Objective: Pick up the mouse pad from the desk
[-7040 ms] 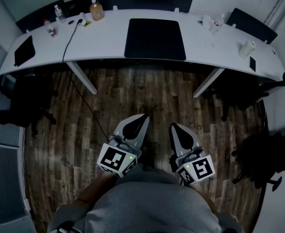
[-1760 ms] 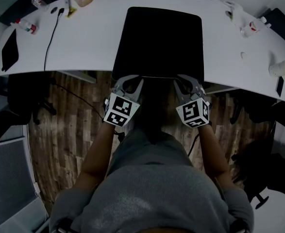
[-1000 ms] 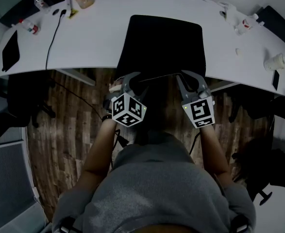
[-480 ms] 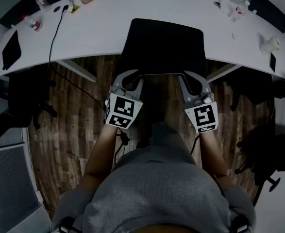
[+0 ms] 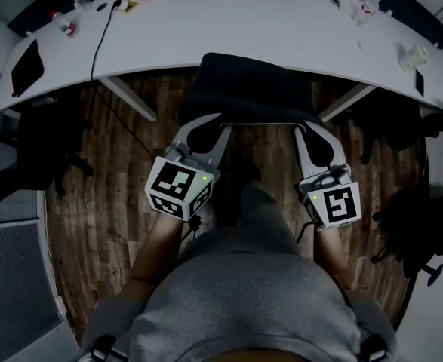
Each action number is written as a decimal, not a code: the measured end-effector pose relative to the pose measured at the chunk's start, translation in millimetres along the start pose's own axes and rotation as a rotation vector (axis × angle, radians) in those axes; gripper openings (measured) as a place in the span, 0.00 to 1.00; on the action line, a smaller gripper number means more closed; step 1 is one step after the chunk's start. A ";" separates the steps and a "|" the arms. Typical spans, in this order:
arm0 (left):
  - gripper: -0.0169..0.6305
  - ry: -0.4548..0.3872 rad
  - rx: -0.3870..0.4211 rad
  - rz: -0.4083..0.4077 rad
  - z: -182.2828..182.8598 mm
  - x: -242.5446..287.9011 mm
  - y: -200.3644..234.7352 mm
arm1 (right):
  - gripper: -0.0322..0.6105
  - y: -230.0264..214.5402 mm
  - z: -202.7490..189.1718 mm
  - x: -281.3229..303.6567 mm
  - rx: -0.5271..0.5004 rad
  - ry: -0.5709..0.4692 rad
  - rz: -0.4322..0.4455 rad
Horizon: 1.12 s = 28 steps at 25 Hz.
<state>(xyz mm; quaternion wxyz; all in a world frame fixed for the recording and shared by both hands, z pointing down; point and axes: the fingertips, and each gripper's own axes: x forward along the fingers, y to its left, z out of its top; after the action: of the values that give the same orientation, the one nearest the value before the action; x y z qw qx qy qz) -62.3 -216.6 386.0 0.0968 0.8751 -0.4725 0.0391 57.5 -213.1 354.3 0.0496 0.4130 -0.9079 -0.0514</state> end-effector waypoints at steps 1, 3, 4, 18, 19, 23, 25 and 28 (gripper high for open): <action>0.09 -0.010 -0.011 -0.018 4.2 -7.2 -6.3 | 0.08 3.1 5.4 -7.6 0.018 -0.010 -0.006; 0.09 -0.018 -0.015 -0.041 9.8 -20.3 -15.7 | 0.08 8.2 12.1 -20.9 0.047 -0.029 -0.011; 0.09 -0.019 -0.012 -0.045 10.7 -25.6 -18.4 | 0.08 10.9 13.4 -25.8 0.062 -0.033 -0.011; 0.07 0.025 -0.058 -0.097 -12.0 -77.3 -42.7 | 0.08 54.2 -0.6 -64.7 0.193 0.020 0.043; 0.07 0.022 -0.047 -0.090 -9.4 -78.6 -42.8 | 0.08 54.5 1.4 -65.9 0.191 0.018 0.041; 0.07 0.008 -0.009 -0.065 -0.2 -82.3 -41.8 | 0.08 53.5 6.9 -67.9 0.206 0.011 0.022; 0.07 0.002 -0.008 -0.064 0.8 -83.8 -42.2 | 0.08 53.5 7.8 -69.1 0.236 0.003 0.011; 0.07 -0.008 -0.024 -0.063 0.3 -85.5 -43.3 | 0.08 55.1 10.1 -71.4 0.245 -0.007 0.000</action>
<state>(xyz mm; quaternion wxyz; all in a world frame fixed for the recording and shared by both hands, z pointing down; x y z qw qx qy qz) -73.2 -123.4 366.3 0.1066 0.8885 -0.4454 0.0270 61.8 -122.6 348.4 -0.0046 0.4159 -0.9075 0.0585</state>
